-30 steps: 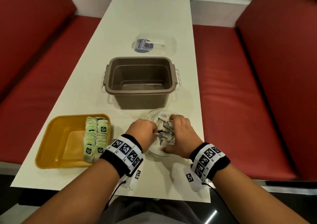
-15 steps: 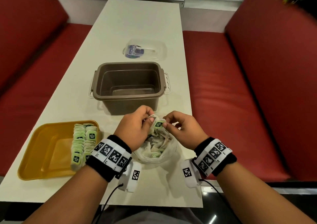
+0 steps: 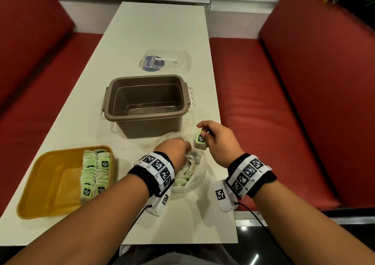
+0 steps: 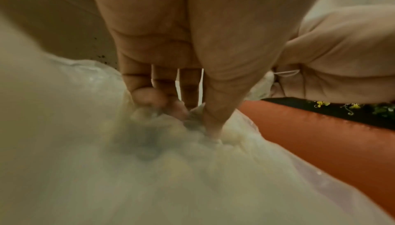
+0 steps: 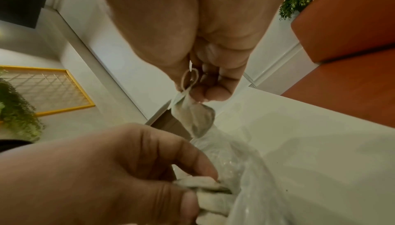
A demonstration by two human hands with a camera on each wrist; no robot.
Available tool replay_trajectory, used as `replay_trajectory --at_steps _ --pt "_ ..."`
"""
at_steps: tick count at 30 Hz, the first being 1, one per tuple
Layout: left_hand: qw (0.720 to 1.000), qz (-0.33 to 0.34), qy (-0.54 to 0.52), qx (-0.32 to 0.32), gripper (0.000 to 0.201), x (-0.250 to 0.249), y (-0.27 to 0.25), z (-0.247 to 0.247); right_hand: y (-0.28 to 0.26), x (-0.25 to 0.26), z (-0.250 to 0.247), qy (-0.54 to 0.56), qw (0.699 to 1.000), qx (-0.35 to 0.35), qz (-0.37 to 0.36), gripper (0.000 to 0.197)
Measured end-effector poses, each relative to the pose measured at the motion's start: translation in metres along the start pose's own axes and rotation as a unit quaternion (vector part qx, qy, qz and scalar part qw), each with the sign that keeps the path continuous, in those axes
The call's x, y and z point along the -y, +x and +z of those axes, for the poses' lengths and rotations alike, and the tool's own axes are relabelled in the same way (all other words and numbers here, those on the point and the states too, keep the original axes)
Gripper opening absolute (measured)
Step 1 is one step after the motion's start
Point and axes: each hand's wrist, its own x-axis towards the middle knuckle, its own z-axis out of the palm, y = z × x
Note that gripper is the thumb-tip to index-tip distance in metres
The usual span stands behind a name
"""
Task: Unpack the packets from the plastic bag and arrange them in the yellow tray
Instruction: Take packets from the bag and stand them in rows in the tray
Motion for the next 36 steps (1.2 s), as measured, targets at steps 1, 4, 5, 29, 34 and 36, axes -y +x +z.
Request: replay_trajectory --at_steps 1,4,5,29,34,36 --pt "1.000 -0.001 0.003 -0.001 0.027 0.002 0.002 0.000 0.000 0.000 0.000 0.012 1.000 0.004 0.009 0.021" --pt "1.000 -0.003 -0.011 -0.029 0.018 0.004 0.001 -0.008 -0.001 -0.005 0.002 -0.010 1.000 0.012 0.018 0.011" --pt "0.999 -0.002 -0.027 -0.047 0.015 0.006 -0.001 -0.011 -0.001 -0.007 0.003 -0.018 1.000 0.016 0.020 0.009" --pt "0.951 0.004 -0.276 -0.135 0.005 0.053 -0.068 -0.043 -0.004 0.030 0.038 -0.062 0.996 0.059 -0.030 0.022" --pt "0.936 0.013 -0.314 -0.156 0.005 0.067 -0.081 -0.053 -0.001 0.054 0.054 -0.020 0.997 0.064 -0.036 0.022" --pt "0.938 0.006 -0.315 -0.142 0.006 0.074 -0.087 -0.056 0.001 0.063 0.062 -0.021 0.997 0.052 -0.045 0.018"
